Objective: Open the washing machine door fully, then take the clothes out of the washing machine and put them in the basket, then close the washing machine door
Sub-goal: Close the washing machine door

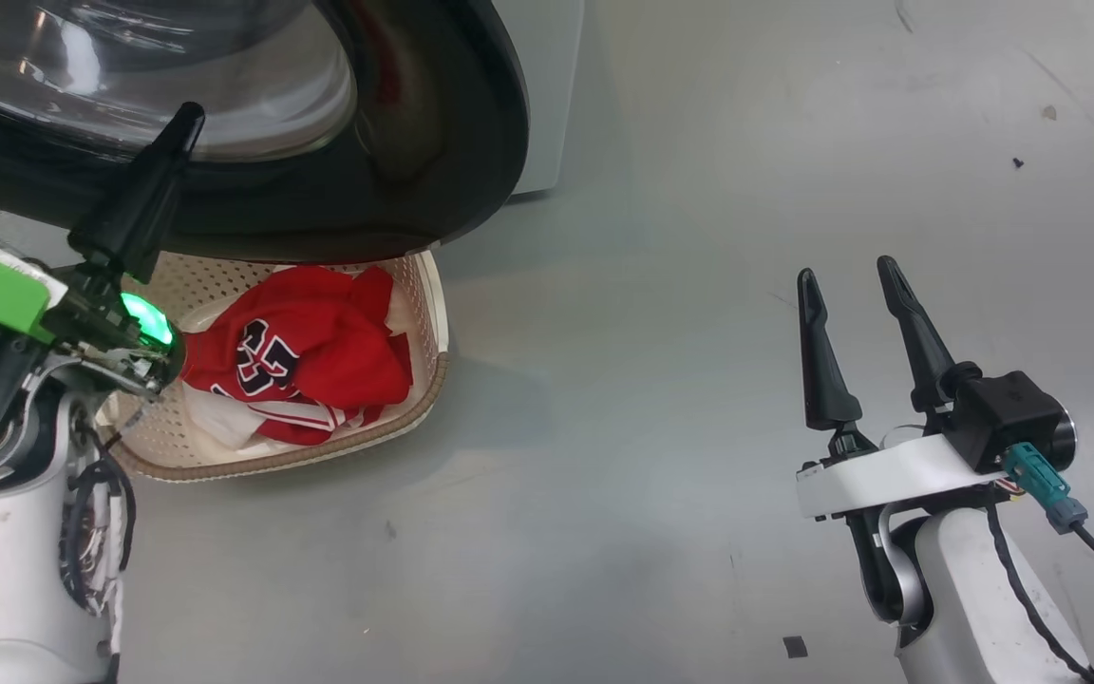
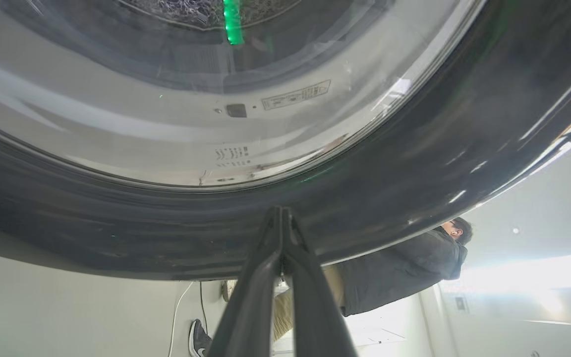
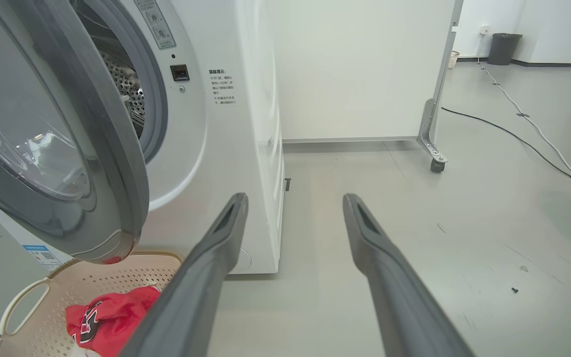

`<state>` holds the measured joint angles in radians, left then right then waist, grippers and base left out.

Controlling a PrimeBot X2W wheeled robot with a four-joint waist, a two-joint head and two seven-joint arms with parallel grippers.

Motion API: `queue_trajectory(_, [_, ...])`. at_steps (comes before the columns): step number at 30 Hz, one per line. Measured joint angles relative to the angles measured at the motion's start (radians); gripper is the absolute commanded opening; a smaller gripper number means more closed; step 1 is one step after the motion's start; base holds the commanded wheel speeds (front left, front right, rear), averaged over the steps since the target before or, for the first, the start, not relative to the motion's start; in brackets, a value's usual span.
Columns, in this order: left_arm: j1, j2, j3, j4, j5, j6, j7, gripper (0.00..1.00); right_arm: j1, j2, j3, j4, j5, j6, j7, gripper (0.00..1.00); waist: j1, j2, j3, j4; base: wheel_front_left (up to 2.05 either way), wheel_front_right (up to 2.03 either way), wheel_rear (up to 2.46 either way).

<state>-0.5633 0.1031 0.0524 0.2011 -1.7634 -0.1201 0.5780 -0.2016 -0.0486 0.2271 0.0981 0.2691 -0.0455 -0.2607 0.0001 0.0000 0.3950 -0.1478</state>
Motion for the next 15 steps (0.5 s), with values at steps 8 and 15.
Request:
queue_trajectory(8, [0.146, -0.023, 0.074, -0.08, 0.0, 0.0, -0.039, 0.14, 0.017, 0.0, -0.015, 0.031, -0.016, 0.009, 0.0, 1.0, -0.0001, 0.0, -0.056, 0.041, 0.0, 0.0, 0.0])
queue_trajectory(15, [0.284, -0.053, 0.091, -0.119, 0.001, 0.0, -0.06, 1.0, 0.05, 0.0, -0.023, 0.057, -0.021, 0.018, 0.0, 1.0, -0.0001, 0.0, -0.117, 0.076, 0.0, 0.0, 0.0])
